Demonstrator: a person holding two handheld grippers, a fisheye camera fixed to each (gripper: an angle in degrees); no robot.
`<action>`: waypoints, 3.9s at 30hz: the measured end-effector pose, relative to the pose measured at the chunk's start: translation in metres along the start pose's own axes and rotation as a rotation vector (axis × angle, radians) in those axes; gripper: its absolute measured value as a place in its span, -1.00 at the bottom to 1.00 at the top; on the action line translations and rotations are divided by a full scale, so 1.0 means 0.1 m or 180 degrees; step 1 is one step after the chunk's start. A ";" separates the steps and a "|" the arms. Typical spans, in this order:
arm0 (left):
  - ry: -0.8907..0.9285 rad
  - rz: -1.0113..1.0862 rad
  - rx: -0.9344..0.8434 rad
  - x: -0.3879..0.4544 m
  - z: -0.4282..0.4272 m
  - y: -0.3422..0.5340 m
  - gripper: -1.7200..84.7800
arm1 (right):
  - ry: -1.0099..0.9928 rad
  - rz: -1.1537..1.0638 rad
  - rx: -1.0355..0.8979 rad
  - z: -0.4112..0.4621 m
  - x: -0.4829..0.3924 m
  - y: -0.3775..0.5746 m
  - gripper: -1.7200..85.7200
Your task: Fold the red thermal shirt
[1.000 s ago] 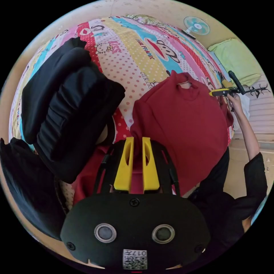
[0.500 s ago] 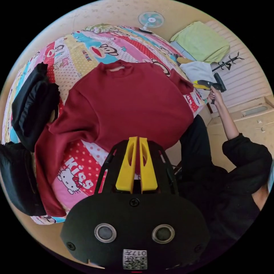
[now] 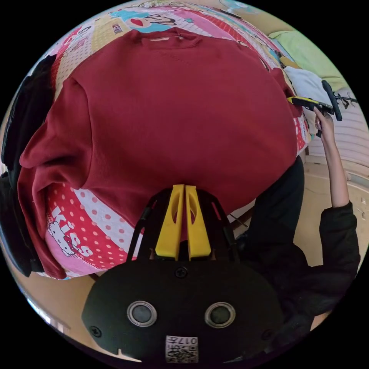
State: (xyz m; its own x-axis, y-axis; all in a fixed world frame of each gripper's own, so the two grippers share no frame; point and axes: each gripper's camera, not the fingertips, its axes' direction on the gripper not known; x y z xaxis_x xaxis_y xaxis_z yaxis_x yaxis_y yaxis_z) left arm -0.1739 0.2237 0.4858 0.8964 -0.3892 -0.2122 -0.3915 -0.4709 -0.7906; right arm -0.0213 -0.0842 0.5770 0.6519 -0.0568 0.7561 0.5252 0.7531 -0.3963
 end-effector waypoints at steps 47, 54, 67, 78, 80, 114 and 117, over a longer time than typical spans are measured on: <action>0.0673 -0.0441 0.1005 -1.06 0.75 0.44 -0.98 | -0.1333 -0.0718 0.0515 0.82 -3.11 0.46 -0.93; 0.0861 -0.0481 0.1399 -1.25 0.80 0.86 -0.97 | -0.1250 -0.0142 -0.0117 1.31 -3.12 0.52 -0.95; 0.0710 -0.2629 0.2967 -3.19 0.69 3.06 -0.63 | 0.1496 -0.0333 0.0124 1.63 -4.79 1.05 -0.95; 0.1599 -0.1965 0.3968 -3.24 0.54 3.32 -0.86 | 0.1496 -0.0411 0.0670 1.25 -5.15 1.43 -0.95; 0.1509 -0.1677 0.4037 -3.01 0.23 3.40 -0.86 | 0.1196 -0.0447 0.0891 0.99 -5.17 1.56 -0.95; 0.1941 -0.0492 0.1890 -1.57 1.43 2.48 -0.74 | -0.2681 -0.0427 0.0229 1.44 -4.65 1.31 -0.69; 0.1919 -0.0503 0.1819 -1.56 1.50 2.51 -0.75 | -0.2370 -0.0293 0.0093 1.35 -4.78 1.13 -0.74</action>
State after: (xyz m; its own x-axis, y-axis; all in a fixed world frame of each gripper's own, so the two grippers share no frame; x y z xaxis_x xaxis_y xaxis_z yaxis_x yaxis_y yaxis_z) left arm -0.3806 0.2851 0.2341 0.6040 -0.7846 0.1397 0.0398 -0.1454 -0.9886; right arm -0.3476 0.1166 0.2412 0.0581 0.3304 0.9421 0.5384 0.7843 -0.3082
